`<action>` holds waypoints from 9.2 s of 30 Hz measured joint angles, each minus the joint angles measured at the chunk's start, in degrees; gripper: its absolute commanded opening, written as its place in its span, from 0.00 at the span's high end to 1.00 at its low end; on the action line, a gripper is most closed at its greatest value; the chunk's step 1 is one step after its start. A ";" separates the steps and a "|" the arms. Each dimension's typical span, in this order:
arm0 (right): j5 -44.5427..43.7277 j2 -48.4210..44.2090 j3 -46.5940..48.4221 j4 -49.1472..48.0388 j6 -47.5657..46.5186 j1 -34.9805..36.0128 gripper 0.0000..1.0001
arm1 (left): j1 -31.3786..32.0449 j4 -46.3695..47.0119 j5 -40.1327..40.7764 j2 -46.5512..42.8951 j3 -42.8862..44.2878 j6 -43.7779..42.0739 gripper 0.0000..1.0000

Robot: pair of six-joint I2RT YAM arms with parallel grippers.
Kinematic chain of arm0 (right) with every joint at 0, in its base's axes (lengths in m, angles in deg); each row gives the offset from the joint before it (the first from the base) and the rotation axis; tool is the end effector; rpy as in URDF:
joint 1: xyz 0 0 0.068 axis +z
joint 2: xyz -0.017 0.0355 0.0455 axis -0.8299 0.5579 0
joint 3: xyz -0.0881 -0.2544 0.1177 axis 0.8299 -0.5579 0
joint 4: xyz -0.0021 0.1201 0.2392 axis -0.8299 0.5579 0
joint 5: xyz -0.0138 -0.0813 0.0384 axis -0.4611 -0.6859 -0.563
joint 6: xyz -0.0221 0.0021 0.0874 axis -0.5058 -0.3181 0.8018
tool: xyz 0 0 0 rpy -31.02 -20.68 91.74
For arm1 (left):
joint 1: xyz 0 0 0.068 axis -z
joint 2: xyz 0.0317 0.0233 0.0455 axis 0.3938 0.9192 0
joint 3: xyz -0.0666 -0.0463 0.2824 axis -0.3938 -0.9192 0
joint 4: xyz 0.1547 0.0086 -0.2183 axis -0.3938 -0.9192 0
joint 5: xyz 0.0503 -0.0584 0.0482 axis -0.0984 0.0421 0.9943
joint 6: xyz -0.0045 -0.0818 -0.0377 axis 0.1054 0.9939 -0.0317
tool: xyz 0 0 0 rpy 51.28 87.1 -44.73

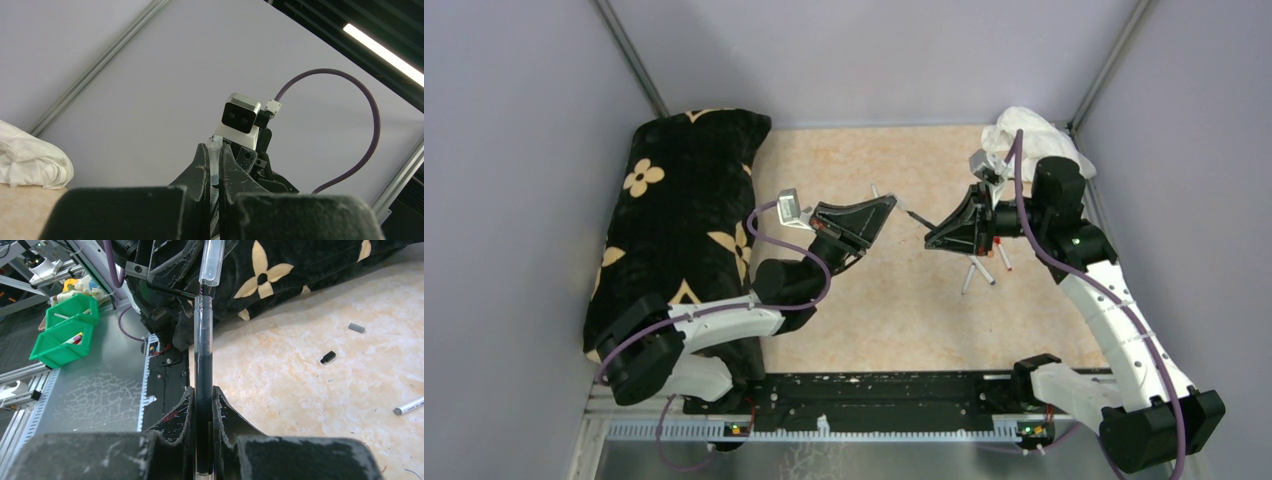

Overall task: Insert the pens into the pen caps
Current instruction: Insert the pen cap onto the pen.

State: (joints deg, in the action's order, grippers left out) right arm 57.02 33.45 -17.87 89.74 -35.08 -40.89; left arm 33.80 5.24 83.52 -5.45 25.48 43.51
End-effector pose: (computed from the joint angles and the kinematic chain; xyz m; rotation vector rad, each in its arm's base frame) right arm 0.1846 0.1291 0.3988 -1.0872 1.4978 1.3096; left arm 0.1733 -0.2390 0.3778 -0.1181 0.9507 -1.6175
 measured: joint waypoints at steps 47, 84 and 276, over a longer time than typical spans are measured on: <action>0.79 0.90 0.20 1.03 2.62 -0.09 1.00 | -0.17 -10.95 -4.44 -2.32 2.51 -0.09 1.00; 5.33 1.33 -4.44 -15.85 16.15 -0.04 1.00 | 6.25 5.31 9.44 2.01 -0.76 -8.17 1.00; 2.69 1.29 -2.36 -9.14 12.24 -0.09 1.00 | 2.43 2.82 0.52 2.91 0.48 -4.70 1.00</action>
State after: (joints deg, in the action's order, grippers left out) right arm 59.71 34.74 -20.23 80.60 -22.84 -40.98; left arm 36.23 8.06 84.04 -2.54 25.96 38.81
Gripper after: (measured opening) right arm 0.074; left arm 0.028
